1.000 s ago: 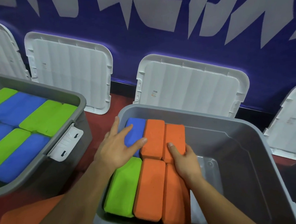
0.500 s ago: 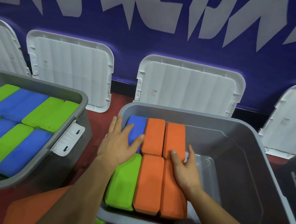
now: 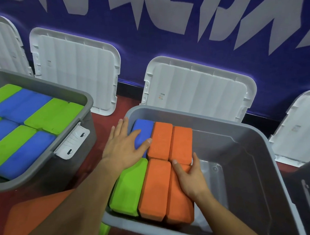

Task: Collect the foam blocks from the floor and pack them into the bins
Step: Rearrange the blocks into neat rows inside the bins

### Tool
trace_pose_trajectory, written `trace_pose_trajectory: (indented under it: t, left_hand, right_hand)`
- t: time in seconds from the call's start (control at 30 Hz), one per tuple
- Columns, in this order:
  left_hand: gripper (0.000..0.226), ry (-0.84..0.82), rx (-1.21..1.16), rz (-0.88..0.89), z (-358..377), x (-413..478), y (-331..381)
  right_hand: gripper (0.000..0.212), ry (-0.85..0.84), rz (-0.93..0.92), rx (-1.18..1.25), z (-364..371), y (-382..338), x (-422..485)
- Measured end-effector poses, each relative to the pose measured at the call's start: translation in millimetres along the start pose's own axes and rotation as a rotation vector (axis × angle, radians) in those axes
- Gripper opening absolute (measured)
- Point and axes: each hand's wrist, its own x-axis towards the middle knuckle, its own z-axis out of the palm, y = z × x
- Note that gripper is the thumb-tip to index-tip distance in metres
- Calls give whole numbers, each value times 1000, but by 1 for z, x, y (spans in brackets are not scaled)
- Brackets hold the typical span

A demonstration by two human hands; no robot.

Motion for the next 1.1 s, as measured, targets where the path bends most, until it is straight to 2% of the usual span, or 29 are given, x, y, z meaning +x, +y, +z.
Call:
trace_pose_trajectory:
  t: [0.13,0.23,0.3,0.43,0.57,0.63,0.7,0.77,0.83,0.93,1.0,1.1]
  left_hand:
    - [91,101,52,33,-14,-15,1]
    - [84,137,51,24,-29,-41,-8]
    - [75,192,76,34,-35,-67,-21]
    - [56,364,130,14,-44,-132,-54]
    - [62,350,151,-157,-58,-201,-81]
    - [66,310,125,-247,-57,-234,-95]
    - [76,217,75,-359,-55,-259,-104]
    - [81,94,36,-472,-53,-274,-104]
    - [76,-13,-46,-544,-54,-277,-98]
    - [72,-2,-127,-581,-56,-272,-83]
    - [72,32,-153,-602,-60,-268,-78]
    - [72,182,-126,-537,-86,-259,-72]
  right_hand:
    - [114,78,-5,-87,-8,-3,-15]
    - [96,264,-164,-258,-7,-24,-37]
    - [86,316,-319,-284,2,-44,-53]
    - [64,202,-518,-242,34,-74,-93]
    - [41,37,-719,-182,65,-89,-145]
    - [37,-128,-720,-169,81,-86,-170]
    - [42,-236,-670,-248,96,-79,-188]
    - [48,-257,-645,-347,106,-72,-197]
    - [52,-269,-648,-416,112,-71,-204]
    - [55,-343,-649,-484,119,-76,-211]
    - [55,-377,-579,-403,120,-82,-214]
    - [49,-426,-450,-21,109,-100,-222]
